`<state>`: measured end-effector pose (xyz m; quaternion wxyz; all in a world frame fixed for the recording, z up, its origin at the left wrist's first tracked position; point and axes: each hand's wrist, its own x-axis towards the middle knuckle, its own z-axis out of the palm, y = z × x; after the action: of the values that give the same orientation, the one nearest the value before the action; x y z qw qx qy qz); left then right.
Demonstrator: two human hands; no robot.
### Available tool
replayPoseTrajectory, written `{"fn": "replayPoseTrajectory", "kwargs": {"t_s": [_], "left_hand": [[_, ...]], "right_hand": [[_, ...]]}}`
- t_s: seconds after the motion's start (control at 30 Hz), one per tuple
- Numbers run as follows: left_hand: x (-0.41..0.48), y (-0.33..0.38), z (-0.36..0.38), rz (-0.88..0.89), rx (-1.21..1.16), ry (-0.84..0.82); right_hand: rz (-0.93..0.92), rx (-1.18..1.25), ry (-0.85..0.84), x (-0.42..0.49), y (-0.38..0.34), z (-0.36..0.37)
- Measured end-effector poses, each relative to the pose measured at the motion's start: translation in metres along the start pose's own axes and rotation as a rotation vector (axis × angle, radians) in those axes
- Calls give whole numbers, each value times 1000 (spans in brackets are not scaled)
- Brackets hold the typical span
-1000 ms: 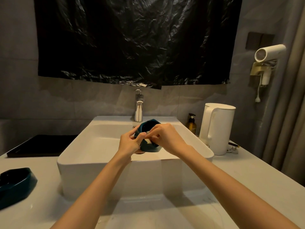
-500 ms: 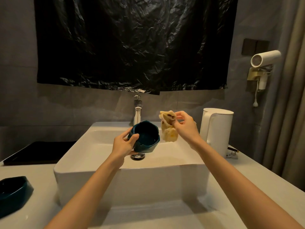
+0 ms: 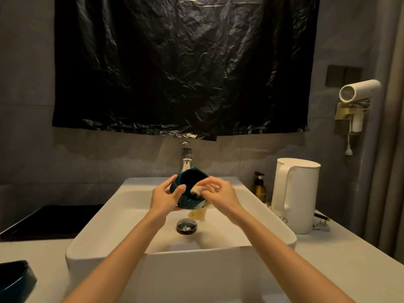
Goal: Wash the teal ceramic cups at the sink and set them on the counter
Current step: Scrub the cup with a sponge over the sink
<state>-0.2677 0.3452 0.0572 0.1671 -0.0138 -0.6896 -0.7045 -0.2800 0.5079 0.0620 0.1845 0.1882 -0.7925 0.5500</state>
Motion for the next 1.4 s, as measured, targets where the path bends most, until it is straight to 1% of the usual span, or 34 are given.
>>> {"fn": "replayPoseTrajectory", "kwargs": {"t_s": [0.07, 0.1, 0.17, 0.23, 0.37, 0.47, 0.53, 0.6, 0.63, 0.67, 0.73, 0.8, 0.9, 0.97, 1.03, 1.13, 1.17, 1.2, 1.23, 1.3, 1.37, 1.4], "left_hand": [[4, -2, -2, 31, 36, 8], [5, -3, -4, 42, 50, 8], [8, -6, -6, 60, 79, 10], [9, -9, -6, 110, 160, 18], [5, -15, -5, 269, 409, 52], [6, -15, -6, 287, 450, 103], [7, -15, -8, 281, 445, 125], [8, -16, -9, 272, 437, 142], [8, -16, -10, 266, 431, 148], [7, -16, -10, 263, 426, 149], [7, -16, -9, 275, 435, 131], [4, -16, -8, 307, 465, 96], [2, -15, -5, 321, 454, 78], [2, -15, -5, 322, 442, 74], [3, -14, -6, 322, 441, 76], [3, -15, -10, 321, 473, 87], [3, -16, -11, 321, 487, 78], [2, -17, -12, 317, 495, 64], [2, -18, -12, 313, 498, 45], [2, -18, -10, 300, 486, 13], [3, -16, -8, 276, 454, -5], [4, -16, -9, 272, 446, -8]], "right_hand": [[29, 65, -19, 1, 3, 5], [45, 84, -3, 2, 5, 8], [76, 67, 45, 8, 8, 13], [157, 60, 44, 16, 10, 19], [387, -40, -61, 28, 15, 23], [465, -118, -132, 30, 20, 29], [444, -67, -196, 32, 26, 32], [416, 93, -287, 30, 24, 34], [387, 136, -319, 28, 24, 34], [358, 144, -321, 27, 23, 34], [333, 121, -257, 27, 23, 32], [305, 19, -137, 25, 25, 33], [137, -356, 38, 24, 34, 35], [83, -448, 100, 23, 34, 33], [86, -383, 61, 25, 34, 33], [264, -58, -174, 26, 33, 36], [301, -23, -198, 28, 35, 37], [313, -50, -166, 30, 38, 37], [289, -112, -93, 30, 39, 37], [165, -313, 34, 27, 39, 34], [53, -449, 101, 24, 39, 30], [35, -465, 98, 23, 38, 29]]}}
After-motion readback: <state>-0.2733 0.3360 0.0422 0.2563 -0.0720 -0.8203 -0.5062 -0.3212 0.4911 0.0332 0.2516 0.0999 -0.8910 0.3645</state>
